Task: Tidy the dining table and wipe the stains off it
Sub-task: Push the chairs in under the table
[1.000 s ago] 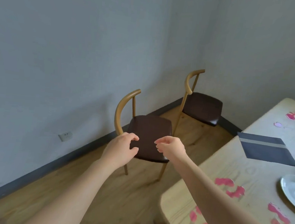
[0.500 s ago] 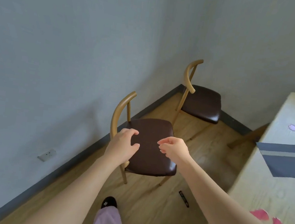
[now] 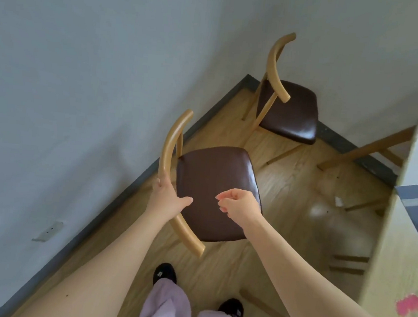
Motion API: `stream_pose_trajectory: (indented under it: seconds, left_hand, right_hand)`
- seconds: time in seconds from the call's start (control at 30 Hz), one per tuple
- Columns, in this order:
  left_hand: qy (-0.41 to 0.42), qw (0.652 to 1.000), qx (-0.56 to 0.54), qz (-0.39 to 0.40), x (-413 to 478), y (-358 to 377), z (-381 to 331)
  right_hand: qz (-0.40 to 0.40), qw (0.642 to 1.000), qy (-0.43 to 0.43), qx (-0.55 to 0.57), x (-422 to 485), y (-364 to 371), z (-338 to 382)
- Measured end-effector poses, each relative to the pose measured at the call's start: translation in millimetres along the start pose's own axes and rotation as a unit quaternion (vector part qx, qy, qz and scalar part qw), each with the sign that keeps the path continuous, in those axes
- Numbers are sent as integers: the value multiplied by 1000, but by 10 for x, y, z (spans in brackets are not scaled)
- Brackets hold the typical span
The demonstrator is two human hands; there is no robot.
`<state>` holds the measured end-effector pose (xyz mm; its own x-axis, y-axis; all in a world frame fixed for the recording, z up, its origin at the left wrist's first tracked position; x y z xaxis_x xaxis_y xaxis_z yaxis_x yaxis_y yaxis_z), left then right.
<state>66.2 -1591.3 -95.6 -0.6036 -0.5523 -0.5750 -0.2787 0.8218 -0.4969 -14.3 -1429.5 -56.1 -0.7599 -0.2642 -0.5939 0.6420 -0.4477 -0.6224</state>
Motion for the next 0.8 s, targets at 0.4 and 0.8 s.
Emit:
stream_pose_trajectory:
  seconds: [0.4, 0.8]
  left_hand:
    - [-138, 989, 35, -49, 447, 415, 196]
    - [-46, 997, 54, 0, 194, 1101, -132]
  right_hand:
    - [7, 996, 89, 23, 337, -170, -594]
    - [-20, 991, 122, 60, 283, -602, -1340]
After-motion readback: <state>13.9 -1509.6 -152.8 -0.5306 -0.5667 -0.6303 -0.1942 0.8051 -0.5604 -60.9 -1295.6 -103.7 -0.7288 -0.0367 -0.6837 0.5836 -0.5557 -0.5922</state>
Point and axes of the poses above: each hand's wrist, its own x-axis towards the middle knuckle, its own y-axis out of the palm, z = x × y, the point moved 2 cm from there along x, towards the middle knuckle, and after that the axes turned 12 degrees about -x, right-handed, at the moved point
